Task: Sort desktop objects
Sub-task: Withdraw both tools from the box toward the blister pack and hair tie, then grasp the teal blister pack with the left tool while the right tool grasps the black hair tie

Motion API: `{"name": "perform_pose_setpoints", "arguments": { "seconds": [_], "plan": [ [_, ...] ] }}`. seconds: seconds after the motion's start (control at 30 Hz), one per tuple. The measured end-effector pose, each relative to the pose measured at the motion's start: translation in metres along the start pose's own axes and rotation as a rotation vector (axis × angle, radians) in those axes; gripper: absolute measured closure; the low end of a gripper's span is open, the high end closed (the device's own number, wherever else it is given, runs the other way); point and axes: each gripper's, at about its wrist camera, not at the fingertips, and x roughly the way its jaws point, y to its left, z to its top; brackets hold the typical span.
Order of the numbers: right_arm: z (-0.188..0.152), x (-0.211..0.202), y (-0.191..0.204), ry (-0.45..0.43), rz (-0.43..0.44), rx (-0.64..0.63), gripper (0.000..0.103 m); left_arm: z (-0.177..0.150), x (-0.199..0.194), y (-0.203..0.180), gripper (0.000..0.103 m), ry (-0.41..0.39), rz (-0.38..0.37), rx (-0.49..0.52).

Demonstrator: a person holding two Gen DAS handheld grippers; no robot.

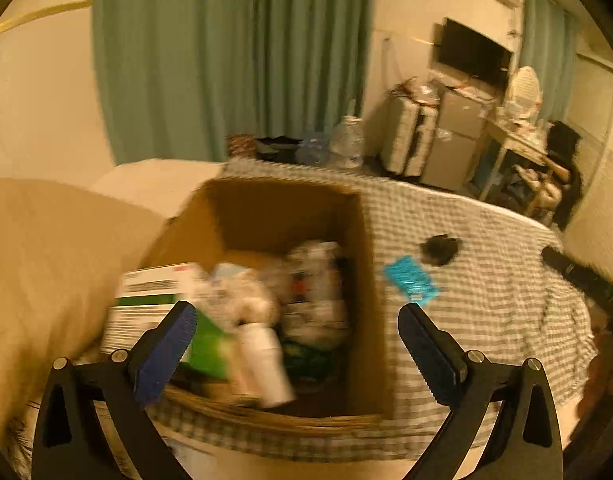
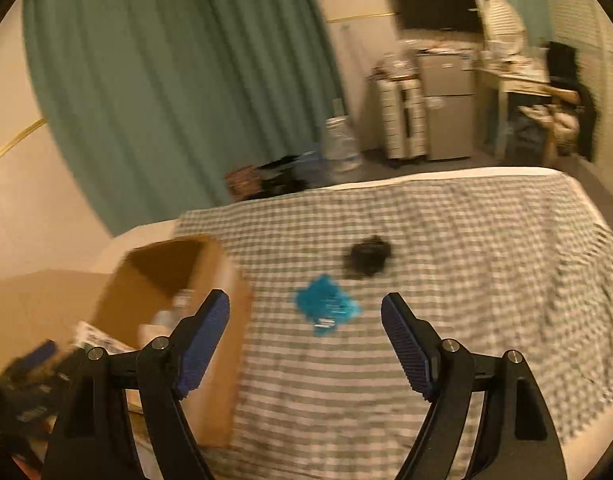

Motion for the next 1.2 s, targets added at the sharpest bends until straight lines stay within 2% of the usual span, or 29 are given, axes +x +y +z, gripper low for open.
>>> {"name": "perform_pose_setpoints", "arguments": {
  "seconds": [0.1,0.23,0.33,0.4,0.53,0.63,0.73,0.83,0.97,1.07,1.13,1.2],
  "plan": [
    [-0.011,-0.012,-0.035,-0.028,-0.071,0.019,0.023,0.000,-0.001,-0.037,0.000,-0.009,-0.045,-0.013],
    [-0.030,-0.014,-0.073,-0.061,-0.172,0.054,0.023,-0.009,0.020,-0.087,0.000,0.054,-0.110,-0.057],
    [-0.042,-0.005,-0.098,-0.060,-0.203,0.113,0.023,-0.020,0.044,-0.121,0.000,0.109,-0.076,-0.038],
    [-0.051,0.010,-0.116,-0.011,-0.187,0.172,0.023,-0.026,0.060,-0.137,0.000,0.137,-0.057,-0.023],
    [-0.064,0.033,-0.139,0.022,-0.188,0.206,0.023,-0.037,0.097,-0.165,0.000,0.157,-0.007,-0.015],
    [-0.066,0.052,-0.147,0.035,-0.173,0.188,0.023,-0.041,0.126,-0.175,0.000,0.169,0.022,-0.013],
    [-0.063,0.063,-0.151,0.012,-0.177,0.161,0.023,-0.042,0.160,-0.173,0.000,0.199,0.055,-0.054],
    [-0.063,0.075,-0.155,0.029,-0.171,0.165,0.023,-0.040,0.196,-0.168,0.000,0.225,0.123,-0.091],
    [-0.067,0.088,-0.159,0.071,-0.185,0.148,0.023,-0.034,0.228,-0.161,0.000,0.239,0.124,-0.189],
    [-0.066,0.093,-0.160,0.069,-0.188,0.143,0.023,-0.025,0.249,-0.159,0.000,0.225,0.090,-0.245],
    [-0.064,0.097,-0.158,0.070,-0.196,0.126,0.023,-0.020,0.264,-0.163,0.000,0.224,0.073,-0.239],
    [-0.064,0.101,-0.156,0.070,-0.205,0.103,0.023,-0.019,0.278,-0.167,0.000,0.243,0.087,-0.225]
  ]
}}
